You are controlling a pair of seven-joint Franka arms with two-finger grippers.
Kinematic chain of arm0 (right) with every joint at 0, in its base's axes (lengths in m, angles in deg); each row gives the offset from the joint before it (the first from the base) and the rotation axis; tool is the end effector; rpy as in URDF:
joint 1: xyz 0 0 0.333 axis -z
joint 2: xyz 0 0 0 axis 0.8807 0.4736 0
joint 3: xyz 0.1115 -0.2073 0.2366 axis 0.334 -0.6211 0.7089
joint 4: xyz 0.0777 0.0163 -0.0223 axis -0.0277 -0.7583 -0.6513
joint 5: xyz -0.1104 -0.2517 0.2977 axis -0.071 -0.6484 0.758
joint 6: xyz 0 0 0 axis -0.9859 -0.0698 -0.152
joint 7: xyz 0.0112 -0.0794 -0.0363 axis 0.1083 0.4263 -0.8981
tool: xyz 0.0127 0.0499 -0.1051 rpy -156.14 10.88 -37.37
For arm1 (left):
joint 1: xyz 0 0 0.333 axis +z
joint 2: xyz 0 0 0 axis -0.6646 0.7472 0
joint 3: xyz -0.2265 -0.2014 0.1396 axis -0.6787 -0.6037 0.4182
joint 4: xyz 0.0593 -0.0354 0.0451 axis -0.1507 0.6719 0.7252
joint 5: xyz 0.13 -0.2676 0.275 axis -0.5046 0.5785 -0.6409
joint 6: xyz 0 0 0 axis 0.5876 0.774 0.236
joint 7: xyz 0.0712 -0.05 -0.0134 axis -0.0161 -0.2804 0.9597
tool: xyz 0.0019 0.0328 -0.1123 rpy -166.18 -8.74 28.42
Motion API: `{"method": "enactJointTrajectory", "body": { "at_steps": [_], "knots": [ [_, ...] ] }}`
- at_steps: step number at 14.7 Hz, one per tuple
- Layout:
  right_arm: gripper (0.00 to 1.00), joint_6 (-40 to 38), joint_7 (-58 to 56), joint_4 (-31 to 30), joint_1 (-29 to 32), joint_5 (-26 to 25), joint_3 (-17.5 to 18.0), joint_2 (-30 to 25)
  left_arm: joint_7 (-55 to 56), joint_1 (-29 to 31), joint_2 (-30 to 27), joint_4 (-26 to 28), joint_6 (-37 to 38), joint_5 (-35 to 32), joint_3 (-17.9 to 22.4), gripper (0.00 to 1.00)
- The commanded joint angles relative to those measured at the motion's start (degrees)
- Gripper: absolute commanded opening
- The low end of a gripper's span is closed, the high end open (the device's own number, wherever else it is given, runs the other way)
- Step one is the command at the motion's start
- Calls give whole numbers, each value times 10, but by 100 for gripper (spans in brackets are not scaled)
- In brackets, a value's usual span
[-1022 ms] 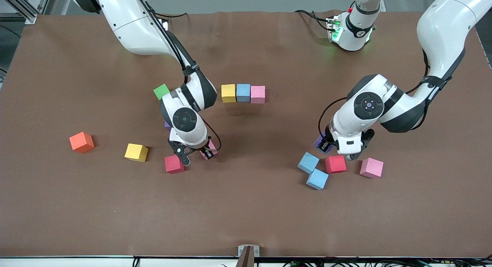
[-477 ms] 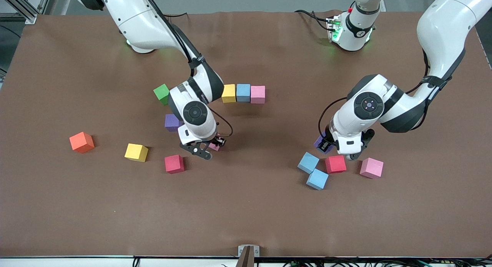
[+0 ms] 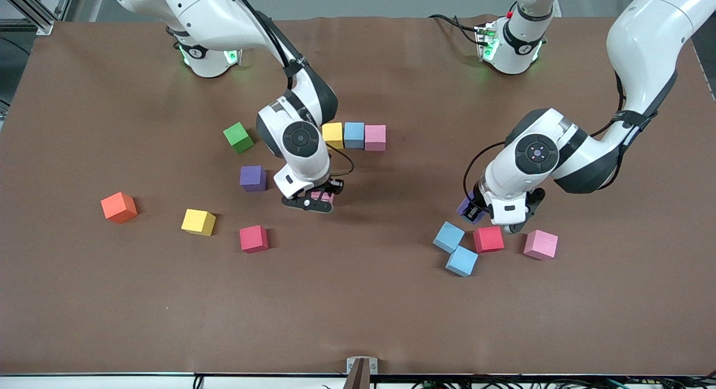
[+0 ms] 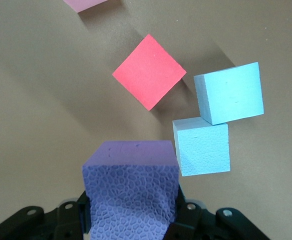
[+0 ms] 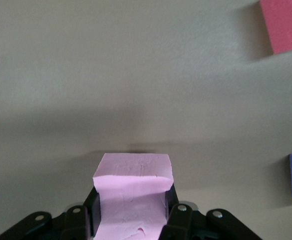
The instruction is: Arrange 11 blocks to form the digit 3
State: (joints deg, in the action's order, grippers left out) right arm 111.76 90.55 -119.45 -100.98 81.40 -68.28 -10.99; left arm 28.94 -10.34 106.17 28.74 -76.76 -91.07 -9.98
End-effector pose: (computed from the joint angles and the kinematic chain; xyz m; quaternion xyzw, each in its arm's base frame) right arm 0.5429 0.4334 0.2532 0.9968 -0.0759 -0.0227 0.0102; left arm 0.6088 -0.2377 0.3164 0.9079 0.4186 -0.0231 0.0013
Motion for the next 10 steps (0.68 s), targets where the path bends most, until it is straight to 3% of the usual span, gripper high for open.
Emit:
{"method": "enactJointTrajectory", "body": {
  "at_steps": [1, 10],
  "knots": [
    [0, 15, -8, -63, -7, -6, 0, -48, 5, -4, -1, -8, 13, 9, -2, 52],
    [0, 128, -12, -195, -36, -7, 0, -107, 3, -3, -1, -8, 13, 9, -2, 52]
  ]
}}
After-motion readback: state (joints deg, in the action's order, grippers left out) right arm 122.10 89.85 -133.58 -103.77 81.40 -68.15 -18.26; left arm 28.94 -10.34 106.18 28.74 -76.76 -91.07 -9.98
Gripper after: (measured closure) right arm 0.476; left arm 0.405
